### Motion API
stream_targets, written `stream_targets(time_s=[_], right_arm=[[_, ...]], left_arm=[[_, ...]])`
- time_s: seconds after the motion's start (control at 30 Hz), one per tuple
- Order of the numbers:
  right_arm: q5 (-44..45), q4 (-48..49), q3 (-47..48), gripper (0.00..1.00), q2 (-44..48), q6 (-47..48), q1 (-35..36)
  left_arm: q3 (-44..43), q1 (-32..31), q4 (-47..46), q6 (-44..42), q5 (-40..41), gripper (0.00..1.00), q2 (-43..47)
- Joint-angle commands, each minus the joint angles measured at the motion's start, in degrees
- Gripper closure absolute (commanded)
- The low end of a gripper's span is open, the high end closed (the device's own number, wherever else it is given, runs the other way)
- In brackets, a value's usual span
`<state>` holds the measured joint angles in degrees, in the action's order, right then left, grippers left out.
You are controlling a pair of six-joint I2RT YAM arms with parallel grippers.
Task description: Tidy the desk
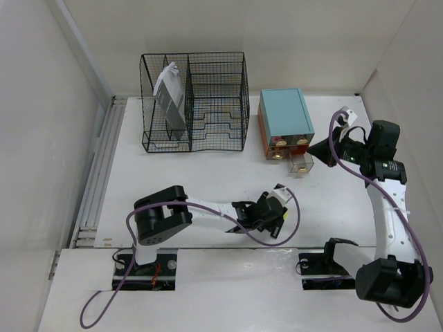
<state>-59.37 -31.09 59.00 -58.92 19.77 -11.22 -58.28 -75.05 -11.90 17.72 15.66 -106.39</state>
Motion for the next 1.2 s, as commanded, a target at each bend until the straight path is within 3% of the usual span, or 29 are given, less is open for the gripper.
stream_targets(time_s=[0.0, 0.13, 0.33, 0.47, 0.5, 0.57, 0.63, 0.8, 1.17], right_arm=[[-2.15, 0.51, 1.64, 0.93, 1.61, 1.15, -0.29], [-2.15, -0.02, 2.17, 0.93, 2.13, 1.15, -0.29], [1.18, 0.50, 2.70, 0.93, 3.37, -0.07, -0.82], [18.11, 8.22, 0.60, 0.96, 10.72, -7.89, -1.34], [26.85, 9.89, -0.20, 0.96, 12.40, -8.77, -1.34], [36.03, 14.72, -2.47, 0.97, 17.22, -10.18, -1.34], [39.32, 15.61, -3.71, 0.97, 19.62, -10.80, -1.34], [42.41, 15.62, -3.72, 0.97, 20.24, -10.80, -1.34], [41.88, 15.62, -3.72, 0.97, 19.11, -10.80, -1.34]], left_arm=[[-3.41, 0.25, 1.52, -1.71, 1.04, 0.58, -1.09], [-4.03, 0.25, 2.15, -1.72, 1.04, 0.74, -1.72], [-4.56, 0.25, 2.67, -1.10, 1.74, 0.84, -1.11], [-5.79, 2.53, 0.66, -0.05, 1.66, 0.88, 1.97], [-6.40, 3.23, -0.04, -0.05, 1.65, 0.88, 2.76], [-8.07, 5.16, -2.67, -0.05, -0.44, 0.90, 4.60], [-9.47, 6.66, -4.61, -0.05, -1.85, 0.90, 5.31], [-16.77, 13.33, -9.09, -0.05, -9.93, 0.92, 3.31], [-31.71, 20.46, -15.86, 1.09, -28.82, 0.92, -8.56]])
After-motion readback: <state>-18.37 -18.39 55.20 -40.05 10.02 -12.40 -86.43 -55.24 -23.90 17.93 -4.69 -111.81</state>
